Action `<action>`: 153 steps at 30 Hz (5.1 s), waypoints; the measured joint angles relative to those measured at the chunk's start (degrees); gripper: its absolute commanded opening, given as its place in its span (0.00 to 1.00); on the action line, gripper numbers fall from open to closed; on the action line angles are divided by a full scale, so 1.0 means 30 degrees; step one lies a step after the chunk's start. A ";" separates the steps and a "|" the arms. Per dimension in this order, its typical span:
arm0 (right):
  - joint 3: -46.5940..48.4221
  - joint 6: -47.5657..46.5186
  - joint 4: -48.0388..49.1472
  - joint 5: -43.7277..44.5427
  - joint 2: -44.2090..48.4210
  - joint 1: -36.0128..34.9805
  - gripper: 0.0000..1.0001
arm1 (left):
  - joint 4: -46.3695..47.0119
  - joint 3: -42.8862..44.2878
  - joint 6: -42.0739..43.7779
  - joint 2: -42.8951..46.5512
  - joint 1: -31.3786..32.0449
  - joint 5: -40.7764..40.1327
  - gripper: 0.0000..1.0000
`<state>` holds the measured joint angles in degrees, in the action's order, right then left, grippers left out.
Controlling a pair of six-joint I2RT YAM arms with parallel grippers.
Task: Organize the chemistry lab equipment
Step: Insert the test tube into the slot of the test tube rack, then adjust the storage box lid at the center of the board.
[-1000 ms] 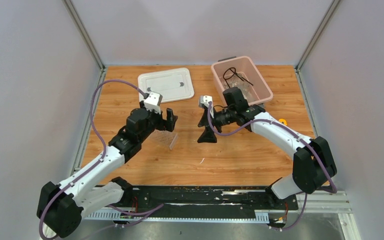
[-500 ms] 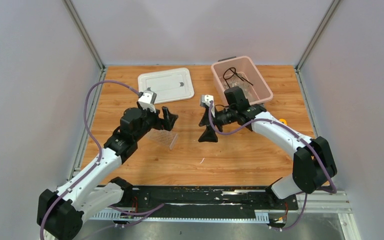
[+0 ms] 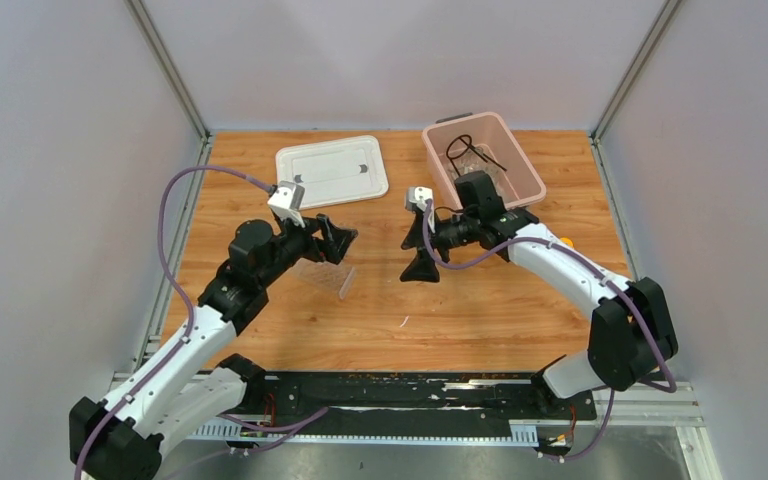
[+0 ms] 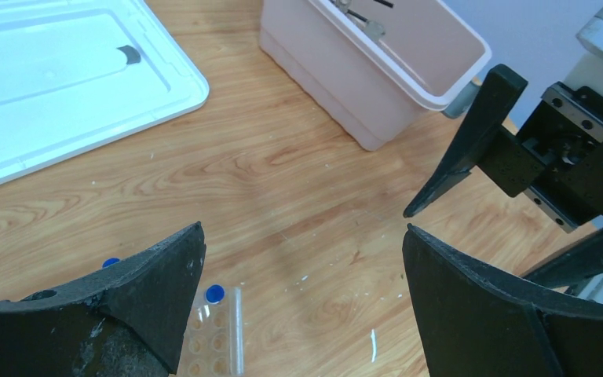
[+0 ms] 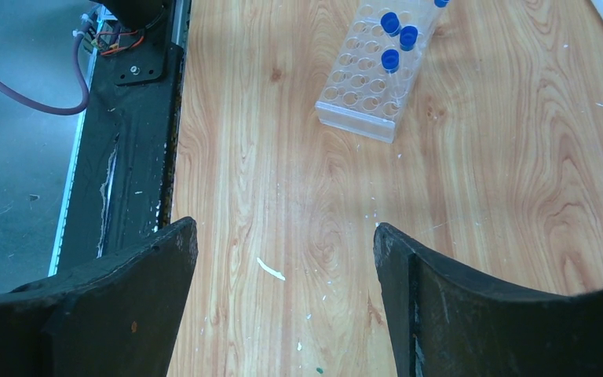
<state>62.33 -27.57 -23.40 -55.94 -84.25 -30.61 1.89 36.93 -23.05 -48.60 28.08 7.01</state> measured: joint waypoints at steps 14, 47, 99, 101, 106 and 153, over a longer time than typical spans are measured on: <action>0.0000 -0.0066 -0.0124 -0.0393 0.1071 0.1392 0.83 | -0.0306 0.0007 -0.0597 0.1770 -0.1275 0.0765 1.00; 0.1552 0.4495 -0.1100 -0.1639 0.5901 1.2094 0.99 | -0.6972 0.3810 0.2586 0.3504 -0.5493 0.1770 1.00; -0.3191 0.5974 0.2127 0.2754 1.1672 1.2065 0.99 | -0.6237 0.2200 0.2834 0.4342 -0.5493 0.2113 1.00; -0.3606 0.4983 0.1770 0.1588 1.1249 1.1693 0.99 | -0.5748 0.2208 0.2215 0.3745 -0.5501 0.2157 1.00; -0.3621 0.3009 0.0408 0.0954 0.9522 0.8830 0.99 | -0.3045 0.2790 -0.0350 -0.0976 -0.5610 0.1902 1.00; -0.3512 -0.0619 -0.2441 0.1100 0.8757 0.7584 0.99 | -0.9581 2.1201 0.1829 -2.6593 -0.8874 -0.5115 0.00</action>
<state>51.79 -29.43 -30.72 -52.64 -57.98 -7.86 -26.85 100.53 -17.56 -128.38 1.45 -8.34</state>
